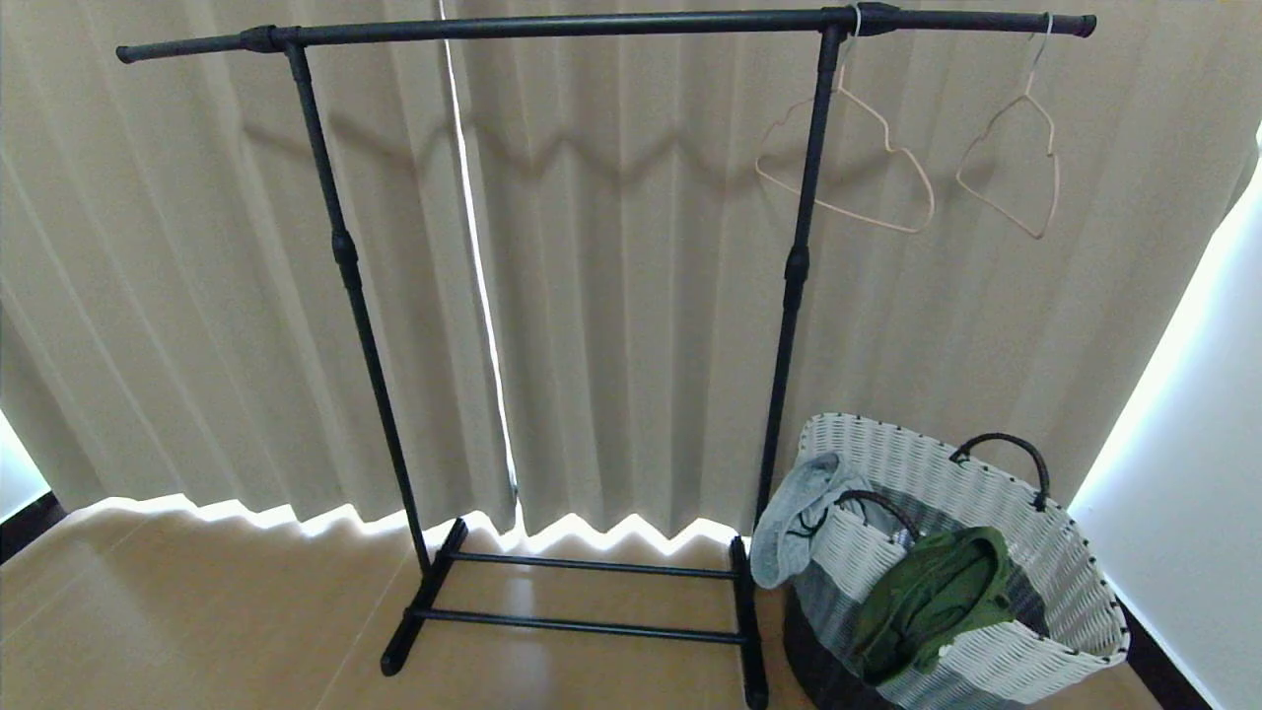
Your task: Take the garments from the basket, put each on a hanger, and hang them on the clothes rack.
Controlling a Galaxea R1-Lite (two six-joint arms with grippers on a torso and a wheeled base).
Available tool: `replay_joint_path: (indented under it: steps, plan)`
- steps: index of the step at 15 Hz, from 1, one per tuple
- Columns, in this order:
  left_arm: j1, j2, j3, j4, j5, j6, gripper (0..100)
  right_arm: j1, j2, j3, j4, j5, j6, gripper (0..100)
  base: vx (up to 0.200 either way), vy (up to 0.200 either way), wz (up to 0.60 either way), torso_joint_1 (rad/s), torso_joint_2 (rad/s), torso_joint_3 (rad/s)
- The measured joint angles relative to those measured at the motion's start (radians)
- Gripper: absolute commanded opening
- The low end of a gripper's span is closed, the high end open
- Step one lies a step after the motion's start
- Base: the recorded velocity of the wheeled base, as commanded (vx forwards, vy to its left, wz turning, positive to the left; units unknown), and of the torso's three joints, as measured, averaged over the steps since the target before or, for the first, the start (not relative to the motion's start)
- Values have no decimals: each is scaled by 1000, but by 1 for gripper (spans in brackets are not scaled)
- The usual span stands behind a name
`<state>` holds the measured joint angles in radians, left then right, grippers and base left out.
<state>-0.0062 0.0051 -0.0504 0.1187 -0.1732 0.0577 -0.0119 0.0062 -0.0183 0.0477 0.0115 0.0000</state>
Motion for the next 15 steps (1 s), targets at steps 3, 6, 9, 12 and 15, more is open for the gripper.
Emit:
replay_joint_path:
  steps: [3, 6, 9, 12, 15]
  plan:
    - [0, 0, 0, 0, 0, 0, 100, 0, 0, 0, 0, 0, 0, 100, 133, 0, 0, 2, 3, 0]
    - [0, 0, 0, 0, 0, 1, 100, 0, 0, 0, 0, 0, 0, 100, 200, 0, 0, 2, 4, 2]
    - [0, 0, 0, -1, 1, 0, 100, 0, 0, 0, 0, 0, 1, 100, 200, 0, 0, 1, -1, 5]
    - [0, 0, 0, 0, 0, 0, 100, 0, 0, 0, 0, 0, 2, 100, 200, 0, 0, -1, 1, 2]
    - [0, 0, 0, 0, 0, 2, 100, 0, 0, 0, 0, 0, 2, 100, 133, 0, 0, 2, -2, 0]
